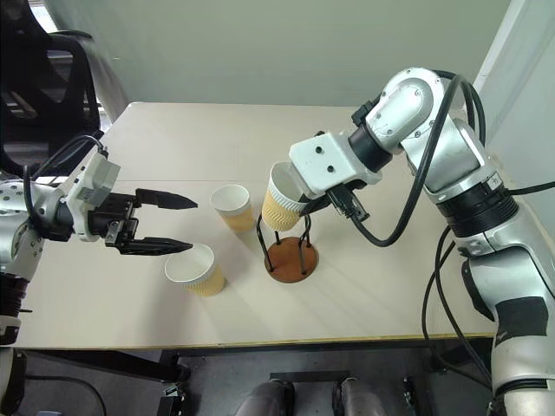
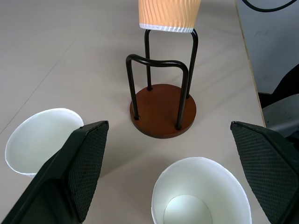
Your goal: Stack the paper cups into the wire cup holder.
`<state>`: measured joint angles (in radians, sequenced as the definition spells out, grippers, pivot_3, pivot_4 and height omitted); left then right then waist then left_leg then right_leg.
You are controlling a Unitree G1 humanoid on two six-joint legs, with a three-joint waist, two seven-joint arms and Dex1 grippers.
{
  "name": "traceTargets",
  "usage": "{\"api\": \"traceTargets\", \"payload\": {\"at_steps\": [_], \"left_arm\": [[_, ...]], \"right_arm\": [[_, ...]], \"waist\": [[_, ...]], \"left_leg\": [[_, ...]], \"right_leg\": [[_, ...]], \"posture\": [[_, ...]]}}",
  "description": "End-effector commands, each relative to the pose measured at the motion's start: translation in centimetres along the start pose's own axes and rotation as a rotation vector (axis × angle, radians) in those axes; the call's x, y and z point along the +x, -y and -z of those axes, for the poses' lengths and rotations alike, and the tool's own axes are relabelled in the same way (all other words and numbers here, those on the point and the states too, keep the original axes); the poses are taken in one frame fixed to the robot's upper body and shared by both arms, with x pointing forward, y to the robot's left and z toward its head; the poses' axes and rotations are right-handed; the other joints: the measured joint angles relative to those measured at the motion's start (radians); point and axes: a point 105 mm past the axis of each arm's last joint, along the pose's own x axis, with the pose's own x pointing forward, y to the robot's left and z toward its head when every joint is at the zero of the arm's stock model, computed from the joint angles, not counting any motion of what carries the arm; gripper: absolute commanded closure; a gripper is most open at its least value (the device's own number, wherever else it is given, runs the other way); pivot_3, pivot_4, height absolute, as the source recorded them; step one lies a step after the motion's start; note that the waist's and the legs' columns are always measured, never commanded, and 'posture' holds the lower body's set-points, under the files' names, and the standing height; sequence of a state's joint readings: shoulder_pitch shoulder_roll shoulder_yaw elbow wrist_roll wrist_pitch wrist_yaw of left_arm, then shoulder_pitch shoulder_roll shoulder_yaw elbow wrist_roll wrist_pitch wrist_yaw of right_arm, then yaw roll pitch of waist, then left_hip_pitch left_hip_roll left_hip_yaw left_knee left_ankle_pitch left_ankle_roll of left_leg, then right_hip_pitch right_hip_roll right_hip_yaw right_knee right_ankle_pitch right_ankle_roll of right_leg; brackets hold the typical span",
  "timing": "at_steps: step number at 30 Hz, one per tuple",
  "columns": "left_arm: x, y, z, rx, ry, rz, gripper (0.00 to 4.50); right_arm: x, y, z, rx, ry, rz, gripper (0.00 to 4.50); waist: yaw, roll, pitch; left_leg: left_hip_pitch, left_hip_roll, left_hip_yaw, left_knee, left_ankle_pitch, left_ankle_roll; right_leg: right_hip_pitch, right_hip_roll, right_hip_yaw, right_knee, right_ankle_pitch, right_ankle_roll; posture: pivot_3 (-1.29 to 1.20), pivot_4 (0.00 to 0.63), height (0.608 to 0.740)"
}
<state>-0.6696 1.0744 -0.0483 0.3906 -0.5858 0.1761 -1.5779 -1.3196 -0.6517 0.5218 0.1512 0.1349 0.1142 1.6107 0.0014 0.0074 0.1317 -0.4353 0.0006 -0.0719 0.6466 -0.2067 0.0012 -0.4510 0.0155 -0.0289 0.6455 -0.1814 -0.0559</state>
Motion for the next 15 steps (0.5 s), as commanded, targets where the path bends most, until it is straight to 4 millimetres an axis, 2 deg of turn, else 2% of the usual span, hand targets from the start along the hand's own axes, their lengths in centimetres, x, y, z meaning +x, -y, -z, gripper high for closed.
{"api": "traceTargets", "payload": {"at_steps": [1,5,8,15], "left_arm": [[-0.83,0.37,-1.24,0.048,0.012,0.012,0.00],[-0.85,0.44,-1.23,0.046,0.013,0.012,0.00],[-0.87,0.50,-1.24,0.043,0.013,0.014,0.00],[-0.89,0.52,-1.26,0.042,0.010,0.014,0.00]], "right_arm": [[-0.35,0.23,-0.74,-0.046,0.008,0.014,4.46],[-0.22,0.27,-0.64,-0.050,0.007,0.017,4.46],[-0.21,0.36,-0.63,-0.055,0.006,0.023,3.94],[-0.20,0.43,-0.55,-0.056,0.002,0.028,1.44]], "waist": [[0.000,0.000,0.000],[0.000,0.000,0.000],[0.000,0.000,0.000],[0.000,0.000,0.000]], "left_leg": [[0.000,0.000,0.000,0.000,0.000,0.000],[0.000,0.000,0.000,0.000,0.000,0.000],[0.000,0.000,0.000,0.000,0.000,0.000],[0.000,0.000,0.000,0.000,0.000,0.000]], "right_leg": [[0.000,0.000,0.000,0.000,0.000,0.000],[0.000,0.000,0.000,0.000,0.000,0.000],[0.000,0.000,0.000,0.000,0.000,0.000],[0.000,0.000,0.000,0.000,0.000,0.000]], "posture": [[0.00,0.150,0.740],[0.00,0.150,0.740],[0.00,0.150,0.740],[0.00,0.150,0.740]]}}
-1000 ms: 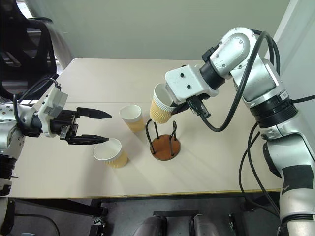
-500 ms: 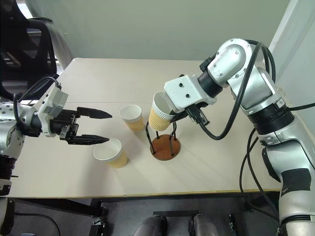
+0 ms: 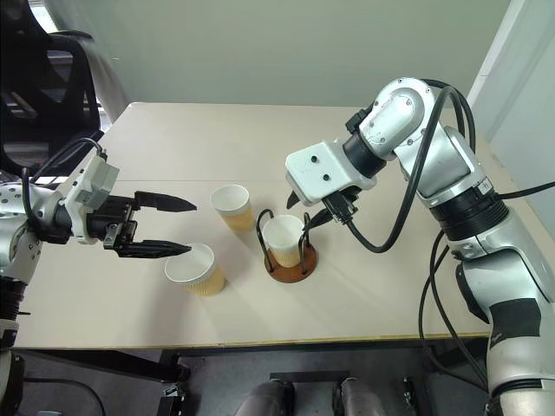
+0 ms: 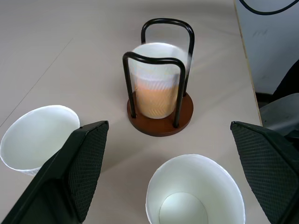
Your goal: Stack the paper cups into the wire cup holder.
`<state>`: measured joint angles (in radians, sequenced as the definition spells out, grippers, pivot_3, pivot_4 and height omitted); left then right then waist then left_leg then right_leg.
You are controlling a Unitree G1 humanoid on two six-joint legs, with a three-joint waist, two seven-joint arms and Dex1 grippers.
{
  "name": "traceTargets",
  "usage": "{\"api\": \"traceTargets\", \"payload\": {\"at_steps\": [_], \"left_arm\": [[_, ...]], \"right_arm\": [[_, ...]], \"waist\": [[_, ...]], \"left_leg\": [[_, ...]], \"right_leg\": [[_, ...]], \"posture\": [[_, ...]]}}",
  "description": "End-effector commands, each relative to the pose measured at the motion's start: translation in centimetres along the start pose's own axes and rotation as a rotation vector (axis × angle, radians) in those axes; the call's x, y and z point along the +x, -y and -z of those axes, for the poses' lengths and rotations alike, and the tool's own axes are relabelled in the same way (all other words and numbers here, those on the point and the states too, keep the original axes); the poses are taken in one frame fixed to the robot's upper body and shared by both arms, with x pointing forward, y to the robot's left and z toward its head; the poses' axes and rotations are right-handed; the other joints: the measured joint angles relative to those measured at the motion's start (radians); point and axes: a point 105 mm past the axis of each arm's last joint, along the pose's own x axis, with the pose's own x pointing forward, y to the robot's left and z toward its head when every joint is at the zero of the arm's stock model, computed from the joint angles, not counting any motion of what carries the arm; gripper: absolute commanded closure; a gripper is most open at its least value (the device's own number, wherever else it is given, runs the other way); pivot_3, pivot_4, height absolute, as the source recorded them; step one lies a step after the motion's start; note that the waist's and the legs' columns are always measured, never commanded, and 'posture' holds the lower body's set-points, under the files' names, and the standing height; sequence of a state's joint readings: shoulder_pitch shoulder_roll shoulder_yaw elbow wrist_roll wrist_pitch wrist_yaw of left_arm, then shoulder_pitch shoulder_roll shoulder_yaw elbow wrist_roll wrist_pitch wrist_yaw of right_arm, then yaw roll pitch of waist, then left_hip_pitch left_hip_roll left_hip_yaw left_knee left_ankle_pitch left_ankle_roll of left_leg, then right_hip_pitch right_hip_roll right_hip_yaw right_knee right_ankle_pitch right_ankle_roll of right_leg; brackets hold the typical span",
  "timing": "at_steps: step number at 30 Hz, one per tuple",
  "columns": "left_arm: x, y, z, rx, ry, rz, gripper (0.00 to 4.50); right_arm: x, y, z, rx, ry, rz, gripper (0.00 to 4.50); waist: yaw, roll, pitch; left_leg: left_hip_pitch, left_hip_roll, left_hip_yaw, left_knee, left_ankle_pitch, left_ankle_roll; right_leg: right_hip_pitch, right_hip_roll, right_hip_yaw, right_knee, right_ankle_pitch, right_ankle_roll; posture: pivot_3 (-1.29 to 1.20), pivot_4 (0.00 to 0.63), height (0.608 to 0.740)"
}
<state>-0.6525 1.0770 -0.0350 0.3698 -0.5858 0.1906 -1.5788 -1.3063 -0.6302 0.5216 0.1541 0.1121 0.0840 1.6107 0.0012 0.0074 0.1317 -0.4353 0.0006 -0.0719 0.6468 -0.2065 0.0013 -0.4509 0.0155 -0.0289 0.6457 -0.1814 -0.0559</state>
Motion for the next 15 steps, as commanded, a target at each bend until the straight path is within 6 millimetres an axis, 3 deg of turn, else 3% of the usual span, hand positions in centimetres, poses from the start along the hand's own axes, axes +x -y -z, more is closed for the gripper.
{"api": "traceTargets", "payload": {"at_steps": [1,4,9,12,15], "left_arm": [[-0.9,0.3,-1.3,0.047,0.011,0.010,0.00],[-0.9,0.1,-1.3,0.047,0.010,0.003,0.00],[-1.2,-1.3,-1.4,0.053,-0.018,-0.106,0.00],[-1.9,-2.9,-0.6,0.146,-0.182,-0.243,0.00],[-2.1,-3.1,-1.1,0.033,-0.114,-0.240,0.00]], "right_arm": [[-0.8,0.5,-0.6,-0.029,0.004,0.039,1.11],[-1.0,1.1,-0.7,-0.013,0.021,0.073,0.03],[-1.7,2.3,-1.6,0.086,0.133,0.153,0.03],[-2.7,2.0,-1.6,0.204,0.214,0.153,0.03],[-3.4,2.0,-0.8,0.274,0.227,0.193,0.03]], "waist": [[0.000,0.000,0.000],[0.000,0.000,0.000],[0.000,0.000,0.000],[0.002,0.000,0.000],[0.002,0.000,0.000]], "left_leg": [[0.000,0.000,0.000,0.000,0.000,0.000],[0.000,0.000,0.000,0.000,0.000,0.000],[0.000,0.000,0.000,0.000,0.000,0.000],[0.000,0.000,0.000,0.000,0.001,0.001],[0.000,-0.001,0.000,0.000,0.001,0.001]], "right_leg": [[0.000,0.000,0.000,0.000,0.000,0.000],[0.000,0.000,0.000,0.000,0.000,0.000],[0.000,0.000,0.000,0.000,0.000,0.000],[0.000,0.000,0.000,0.000,-0.001,-0.001],[0.000,0.000,0.000,-0.001,-0.002,-0.003]], "posture": [[0.00,0.150,0.740],[0.00,0.150,0.740],[0.00,0.150,0.740],[0.00,0.150,0.740],[0.00,0.150,0.740]]}}
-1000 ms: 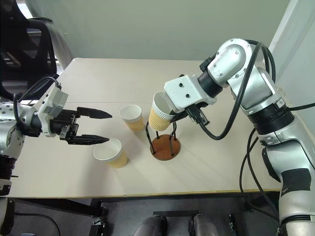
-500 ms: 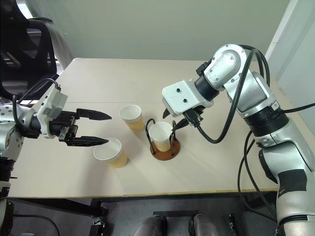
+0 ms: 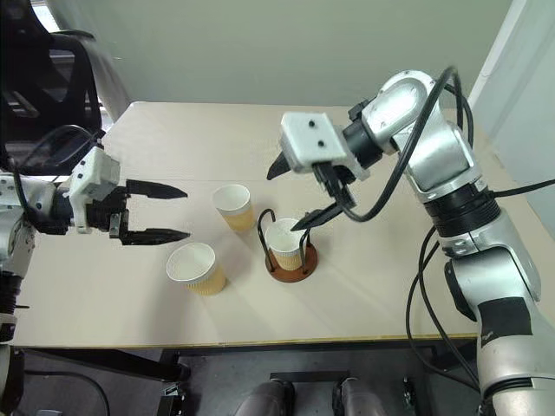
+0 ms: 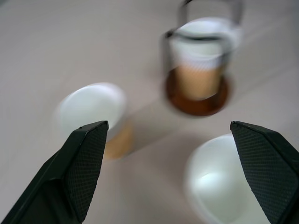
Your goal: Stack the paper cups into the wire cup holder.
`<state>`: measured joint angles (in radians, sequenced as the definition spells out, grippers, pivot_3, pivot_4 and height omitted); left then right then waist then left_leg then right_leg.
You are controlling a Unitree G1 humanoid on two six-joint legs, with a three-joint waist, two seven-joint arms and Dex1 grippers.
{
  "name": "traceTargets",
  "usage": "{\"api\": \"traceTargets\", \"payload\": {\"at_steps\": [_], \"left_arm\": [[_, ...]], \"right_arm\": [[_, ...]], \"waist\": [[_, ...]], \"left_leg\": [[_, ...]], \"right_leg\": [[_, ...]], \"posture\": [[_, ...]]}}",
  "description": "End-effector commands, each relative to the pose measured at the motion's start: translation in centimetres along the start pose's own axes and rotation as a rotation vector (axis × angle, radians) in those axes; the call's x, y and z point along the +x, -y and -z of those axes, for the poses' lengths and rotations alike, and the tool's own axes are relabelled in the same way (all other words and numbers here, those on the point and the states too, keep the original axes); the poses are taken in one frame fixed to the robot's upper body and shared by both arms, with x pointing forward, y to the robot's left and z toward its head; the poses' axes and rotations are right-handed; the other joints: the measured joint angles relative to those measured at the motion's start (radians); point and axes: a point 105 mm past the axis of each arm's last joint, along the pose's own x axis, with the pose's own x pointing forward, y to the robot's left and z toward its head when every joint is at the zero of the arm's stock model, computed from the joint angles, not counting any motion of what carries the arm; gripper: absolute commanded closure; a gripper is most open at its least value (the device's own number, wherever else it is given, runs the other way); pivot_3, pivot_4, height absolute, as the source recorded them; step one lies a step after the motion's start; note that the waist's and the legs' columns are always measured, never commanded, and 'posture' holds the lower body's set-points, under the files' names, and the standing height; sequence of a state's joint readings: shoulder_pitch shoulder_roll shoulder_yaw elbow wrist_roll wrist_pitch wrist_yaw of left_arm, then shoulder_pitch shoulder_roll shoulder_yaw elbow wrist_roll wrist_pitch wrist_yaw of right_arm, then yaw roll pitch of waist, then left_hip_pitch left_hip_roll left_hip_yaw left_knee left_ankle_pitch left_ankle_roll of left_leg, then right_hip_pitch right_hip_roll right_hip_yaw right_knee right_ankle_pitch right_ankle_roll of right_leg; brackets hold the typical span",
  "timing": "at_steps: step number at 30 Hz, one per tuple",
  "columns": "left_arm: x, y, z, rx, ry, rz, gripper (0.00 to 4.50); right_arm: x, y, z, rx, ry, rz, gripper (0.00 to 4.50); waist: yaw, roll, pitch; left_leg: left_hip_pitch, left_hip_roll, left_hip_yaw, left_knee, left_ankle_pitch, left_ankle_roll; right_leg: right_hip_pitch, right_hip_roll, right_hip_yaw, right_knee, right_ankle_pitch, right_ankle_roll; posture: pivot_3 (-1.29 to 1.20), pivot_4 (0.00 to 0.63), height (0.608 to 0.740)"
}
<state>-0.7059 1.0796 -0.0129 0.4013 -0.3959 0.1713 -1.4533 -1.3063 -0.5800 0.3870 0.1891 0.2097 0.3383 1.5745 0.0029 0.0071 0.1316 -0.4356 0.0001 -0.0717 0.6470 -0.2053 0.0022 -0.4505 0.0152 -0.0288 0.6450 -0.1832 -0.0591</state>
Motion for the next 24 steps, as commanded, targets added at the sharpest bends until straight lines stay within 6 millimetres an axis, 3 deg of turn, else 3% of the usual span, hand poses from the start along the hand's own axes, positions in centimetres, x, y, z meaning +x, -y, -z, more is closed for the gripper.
{"api": "traceTargets", "payload": {"at_steps": [1,8,15,24], "left_arm": [[-1.0,-0.8,-1.4,-0.040,0.044,-0.036,0.00],[-0.8,-1.1,-1.0,0.013,0.019,-0.076,0.00],[-0.6,-1.9,-0.9,0.034,-0.036,-0.096,0.00],[1.6,-2.1,-2.4,0.230,-0.032,-0.060,0.00]], "right_arm": [[-1.9,0.6,-0.3,0.048,0.042,0.085,0.03],[-4.0,0.9,3.2,0.167,0.037,0.185,0.03],[-4.6,1.2,3.6,0.174,0.075,0.216,0.03],[-5.9,0.9,4.3,0.139,0.116,0.238,0.03]], "waist": [[0.000,0.000,0.000],[0.002,0.000,0.000],[0.001,0.000,0.000],[0.005,0.000,0.000]], "left_leg": [[0.000,0.000,0.000,0.000,0.000,0.000],[0.001,0.000,0.000,0.000,0.001,-0.001],[0.001,0.000,0.000,0.000,0.001,-0.001],[0.000,0.000,0.000,0.000,0.002,0.000]], "right_leg": [[0.000,0.000,0.000,0.000,0.000,0.000],[0.000,0.000,0.000,0.001,0.002,0.003],[0.000,0.000,0.000,0.001,0.005,0.007],[0.000,0.000,0.000,0.001,0.006,0.008]], "posture": [[0.00,0.150,0.740],[0.00,0.150,0.740],[0.00,0.150,0.740],[0.00,0.150,0.740]]}}
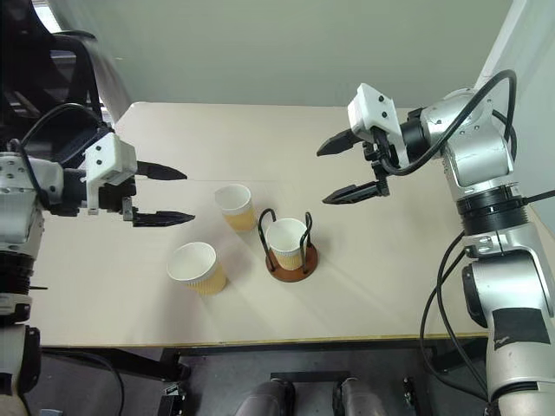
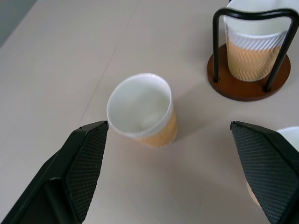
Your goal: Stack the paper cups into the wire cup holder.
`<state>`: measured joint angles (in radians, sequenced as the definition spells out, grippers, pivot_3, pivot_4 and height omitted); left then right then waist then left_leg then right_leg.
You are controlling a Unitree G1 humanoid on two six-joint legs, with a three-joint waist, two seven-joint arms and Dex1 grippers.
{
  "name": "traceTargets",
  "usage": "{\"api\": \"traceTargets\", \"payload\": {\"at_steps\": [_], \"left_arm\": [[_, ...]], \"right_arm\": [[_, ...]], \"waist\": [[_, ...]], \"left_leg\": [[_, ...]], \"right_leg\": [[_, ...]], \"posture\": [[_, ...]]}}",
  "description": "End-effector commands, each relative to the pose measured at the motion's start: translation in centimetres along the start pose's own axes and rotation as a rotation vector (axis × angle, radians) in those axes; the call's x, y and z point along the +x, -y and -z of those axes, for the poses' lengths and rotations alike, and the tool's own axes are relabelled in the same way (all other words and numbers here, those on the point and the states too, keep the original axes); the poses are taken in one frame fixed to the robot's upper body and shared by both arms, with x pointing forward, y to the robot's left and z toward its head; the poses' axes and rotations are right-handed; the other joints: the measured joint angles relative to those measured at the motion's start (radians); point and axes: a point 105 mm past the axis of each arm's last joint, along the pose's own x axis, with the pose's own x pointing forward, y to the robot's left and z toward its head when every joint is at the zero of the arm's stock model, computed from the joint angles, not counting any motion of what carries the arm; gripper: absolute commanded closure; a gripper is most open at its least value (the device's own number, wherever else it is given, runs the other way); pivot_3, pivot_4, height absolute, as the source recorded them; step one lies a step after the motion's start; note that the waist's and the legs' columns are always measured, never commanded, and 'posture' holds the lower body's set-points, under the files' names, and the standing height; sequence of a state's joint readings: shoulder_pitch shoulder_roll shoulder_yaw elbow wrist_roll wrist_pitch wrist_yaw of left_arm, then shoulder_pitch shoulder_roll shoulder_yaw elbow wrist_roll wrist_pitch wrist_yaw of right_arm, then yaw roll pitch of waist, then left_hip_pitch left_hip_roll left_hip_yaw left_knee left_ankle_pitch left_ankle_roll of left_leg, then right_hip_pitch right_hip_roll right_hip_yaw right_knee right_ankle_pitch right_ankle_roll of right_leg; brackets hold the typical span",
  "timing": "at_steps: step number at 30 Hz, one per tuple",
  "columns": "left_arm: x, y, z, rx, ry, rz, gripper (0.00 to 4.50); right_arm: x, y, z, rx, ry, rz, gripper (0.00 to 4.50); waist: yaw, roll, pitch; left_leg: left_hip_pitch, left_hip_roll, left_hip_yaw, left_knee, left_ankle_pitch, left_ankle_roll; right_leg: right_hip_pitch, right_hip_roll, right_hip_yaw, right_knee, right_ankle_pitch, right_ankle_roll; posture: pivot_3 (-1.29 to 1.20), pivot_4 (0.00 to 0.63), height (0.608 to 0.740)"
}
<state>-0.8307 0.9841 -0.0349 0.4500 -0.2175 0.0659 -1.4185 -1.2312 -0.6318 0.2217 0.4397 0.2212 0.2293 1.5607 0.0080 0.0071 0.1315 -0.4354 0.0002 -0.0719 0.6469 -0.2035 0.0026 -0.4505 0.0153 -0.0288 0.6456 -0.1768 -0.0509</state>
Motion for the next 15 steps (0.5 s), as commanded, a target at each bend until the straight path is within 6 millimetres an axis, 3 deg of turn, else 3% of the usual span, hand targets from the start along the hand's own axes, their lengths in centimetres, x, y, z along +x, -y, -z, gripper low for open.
{"api": "traceTargets", "payload": {"at_steps": [1,8,15], "left_arm": [[-0.2,-0.6,-0.8,0.086,0.015,-0.017,0.00],[0.7,-1.9,0.0,0.165,-0.096,-0.023,0.00],[1.7,-2.8,-0.9,0.171,-0.132,0.013,0.00]], "right_arm": [[-1.5,0.2,-0.5,-0.027,0.020,0.017,0.03],[-1.9,0.1,0.5,0.028,-0.015,0.001,0.03],[-2.1,-0.1,1.0,0.081,-0.075,-0.011,0.03]], "waist": [[-0.001,0.000,0.000],[-0.001,0.000,0.000],[0.001,0.000,0.000]], "left_leg": [[0.000,0.000,0.000,0.000,0.000,0.000],[0.000,0.000,0.000,0.000,0.000,0.000],[0.000,0.000,0.000,0.000,0.001,0.001]], "right_leg": [[0.000,0.000,0.000,0.000,0.000,0.000],[0.000,0.000,0.000,0.000,0.002,0.002],[0.001,0.000,0.000,-0.001,0.003,0.003]], "posture": [[0.00,0.150,0.740],[0.00,0.150,0.740],[0.00,0.150,0.740]]}}
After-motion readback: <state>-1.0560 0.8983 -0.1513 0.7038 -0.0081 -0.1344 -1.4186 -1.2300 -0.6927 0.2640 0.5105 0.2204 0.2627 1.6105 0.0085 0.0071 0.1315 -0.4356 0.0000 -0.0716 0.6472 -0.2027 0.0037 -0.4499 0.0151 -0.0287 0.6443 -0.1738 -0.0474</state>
